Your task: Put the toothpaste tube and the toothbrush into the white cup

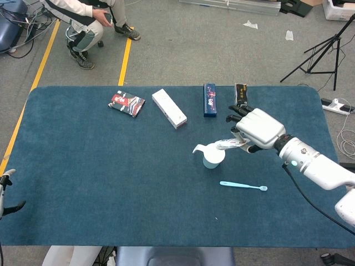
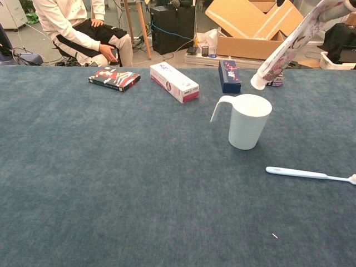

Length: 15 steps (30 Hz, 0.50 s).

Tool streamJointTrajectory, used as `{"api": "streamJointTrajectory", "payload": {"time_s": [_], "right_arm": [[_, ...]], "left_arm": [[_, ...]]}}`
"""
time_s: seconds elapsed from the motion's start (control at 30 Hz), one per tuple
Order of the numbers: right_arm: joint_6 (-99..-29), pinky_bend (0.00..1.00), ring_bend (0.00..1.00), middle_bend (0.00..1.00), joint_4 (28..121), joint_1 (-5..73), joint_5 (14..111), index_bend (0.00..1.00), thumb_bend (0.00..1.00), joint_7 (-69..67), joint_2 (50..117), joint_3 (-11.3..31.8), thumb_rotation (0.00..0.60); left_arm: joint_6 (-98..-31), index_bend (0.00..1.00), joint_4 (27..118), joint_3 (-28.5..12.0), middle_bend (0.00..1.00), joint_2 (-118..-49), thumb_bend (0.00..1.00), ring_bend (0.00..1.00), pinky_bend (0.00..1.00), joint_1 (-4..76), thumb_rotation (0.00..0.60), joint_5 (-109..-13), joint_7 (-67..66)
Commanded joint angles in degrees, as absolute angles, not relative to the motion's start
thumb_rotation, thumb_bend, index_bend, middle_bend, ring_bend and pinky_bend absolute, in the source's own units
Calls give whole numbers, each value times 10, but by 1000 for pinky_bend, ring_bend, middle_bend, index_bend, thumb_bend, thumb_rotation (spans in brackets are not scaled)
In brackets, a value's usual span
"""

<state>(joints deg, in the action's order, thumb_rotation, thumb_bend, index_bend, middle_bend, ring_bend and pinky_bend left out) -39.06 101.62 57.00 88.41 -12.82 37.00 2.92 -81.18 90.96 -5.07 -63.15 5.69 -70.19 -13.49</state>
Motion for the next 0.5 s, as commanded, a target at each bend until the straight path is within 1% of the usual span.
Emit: {"api": "streamJointTrajectory", "payload": {"time_s": [0.03, 0.5], "right_arm": [[-381, 183, 0, 260, 1021, 568, 879, 776, 322, -118, 377, 35, 600], [-339, 183, 0, 260, 1012, 563, 856, 776, 323, -85, 416, 53, 600]], "left_arm": [[-816, 192, 909, -49, 404, -629, 0, 245, 237, 52, 600, -704, -130], [-821, 192, 900, -46, 404, -625, 0, 246, 238, 38, 600, -708, -106]]}}
